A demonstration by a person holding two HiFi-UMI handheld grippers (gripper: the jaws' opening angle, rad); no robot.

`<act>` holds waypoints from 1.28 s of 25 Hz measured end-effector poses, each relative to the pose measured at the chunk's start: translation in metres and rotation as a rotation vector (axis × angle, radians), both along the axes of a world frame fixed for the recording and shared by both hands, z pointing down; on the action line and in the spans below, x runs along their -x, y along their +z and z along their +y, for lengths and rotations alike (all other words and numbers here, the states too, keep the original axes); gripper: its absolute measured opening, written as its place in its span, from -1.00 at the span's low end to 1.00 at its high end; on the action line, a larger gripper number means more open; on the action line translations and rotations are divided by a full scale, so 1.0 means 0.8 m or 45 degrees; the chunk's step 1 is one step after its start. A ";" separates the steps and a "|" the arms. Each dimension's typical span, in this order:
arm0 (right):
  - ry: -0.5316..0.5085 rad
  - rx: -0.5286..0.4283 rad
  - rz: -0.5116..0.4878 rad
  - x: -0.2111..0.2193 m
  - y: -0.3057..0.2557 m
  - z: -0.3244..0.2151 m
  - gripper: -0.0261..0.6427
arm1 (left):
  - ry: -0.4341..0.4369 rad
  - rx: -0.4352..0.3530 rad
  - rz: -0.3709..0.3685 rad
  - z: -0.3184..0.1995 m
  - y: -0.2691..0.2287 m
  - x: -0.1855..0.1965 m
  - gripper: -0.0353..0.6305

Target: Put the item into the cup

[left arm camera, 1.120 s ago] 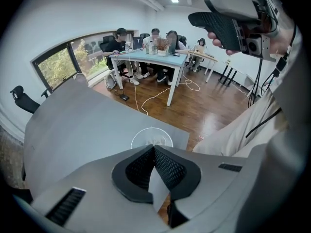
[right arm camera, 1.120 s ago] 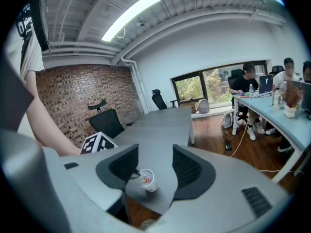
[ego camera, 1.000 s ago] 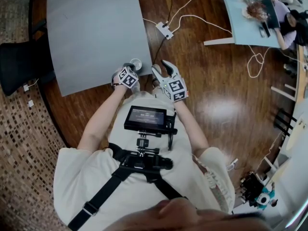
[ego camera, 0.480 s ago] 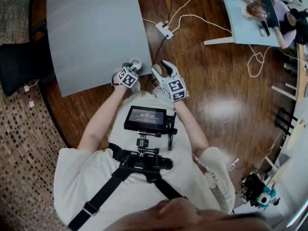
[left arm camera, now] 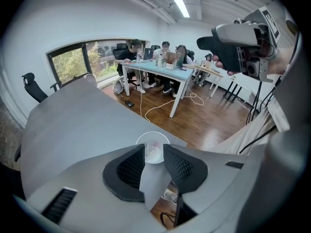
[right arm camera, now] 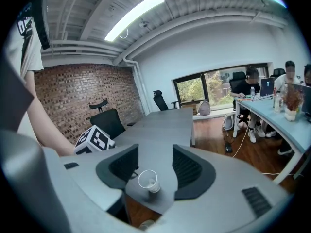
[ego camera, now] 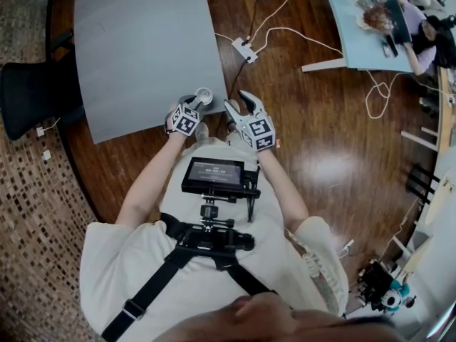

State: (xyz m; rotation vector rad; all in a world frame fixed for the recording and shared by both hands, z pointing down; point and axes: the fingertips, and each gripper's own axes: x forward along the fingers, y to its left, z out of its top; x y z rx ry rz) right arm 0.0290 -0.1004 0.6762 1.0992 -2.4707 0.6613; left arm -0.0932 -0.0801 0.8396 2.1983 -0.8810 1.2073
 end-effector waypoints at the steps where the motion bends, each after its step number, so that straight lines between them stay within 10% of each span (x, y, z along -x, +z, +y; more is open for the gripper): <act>1: 0.002 -0.003 -0.001 0.000 0.000 -0.001 -0.22 | -0.014 -0.010 0.024 -0.002 -0.007 0.000 -0.53; 32: 0.207 -0.229 0.054 -0.017 -0.088 0.072 -0.22 | -0.344 -0.438 0.541 0.049 -0.208 0.098 -0.53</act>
